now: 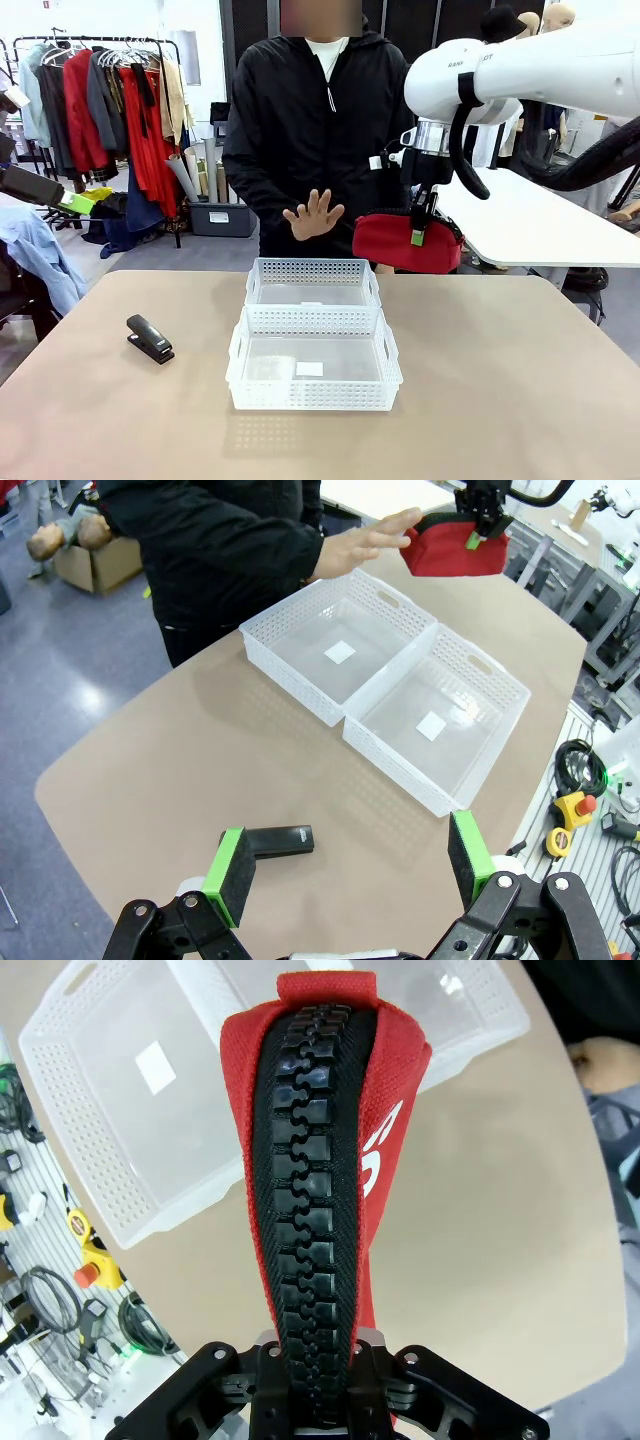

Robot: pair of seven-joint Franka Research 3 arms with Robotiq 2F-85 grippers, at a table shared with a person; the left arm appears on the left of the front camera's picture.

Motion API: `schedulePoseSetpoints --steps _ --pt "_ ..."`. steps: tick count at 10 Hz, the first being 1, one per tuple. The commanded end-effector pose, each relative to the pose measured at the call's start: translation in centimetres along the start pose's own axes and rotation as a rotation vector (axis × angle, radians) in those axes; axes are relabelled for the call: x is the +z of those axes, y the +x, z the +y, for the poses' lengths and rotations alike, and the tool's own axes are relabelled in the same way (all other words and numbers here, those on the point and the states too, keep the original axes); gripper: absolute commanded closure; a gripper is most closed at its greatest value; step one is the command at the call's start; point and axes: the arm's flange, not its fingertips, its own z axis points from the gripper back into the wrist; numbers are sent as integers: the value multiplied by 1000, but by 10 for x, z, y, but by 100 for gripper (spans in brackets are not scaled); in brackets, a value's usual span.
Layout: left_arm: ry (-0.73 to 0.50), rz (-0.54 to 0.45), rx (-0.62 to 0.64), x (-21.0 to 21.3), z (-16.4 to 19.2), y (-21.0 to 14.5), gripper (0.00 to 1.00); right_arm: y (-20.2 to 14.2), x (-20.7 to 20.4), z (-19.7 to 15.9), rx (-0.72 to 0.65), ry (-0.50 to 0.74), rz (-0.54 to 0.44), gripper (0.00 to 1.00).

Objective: Distribute items into two baskets.
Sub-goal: Move the picked Pencil pouch towards the Organizing basket indicated by the person, stopping as directed.

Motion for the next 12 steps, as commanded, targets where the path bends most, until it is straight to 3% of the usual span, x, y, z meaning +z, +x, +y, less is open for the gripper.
schedulePoseSetpoints --steps 1,3,4,5,7,12 --pt "4 -10 -6 0 0 0 0 0 13 -4 18 3 26 100" --pt "4 -10 -6 0 0 0 0 -43 32 23 49 -4 158 100" --pt "4 -10 -6 0 0 0 0 -56 34 37 57 42 179 100" --pt "4 -10 -6 0 0 0 0 -70 34 50 50 104 162 100" --pt "4 -10 -6 0 0 0 0 -91 31 68 49 93 126 100" --pt "4 -10 -6 0 0 0 0 -130 19 76 -13 77 16 100"
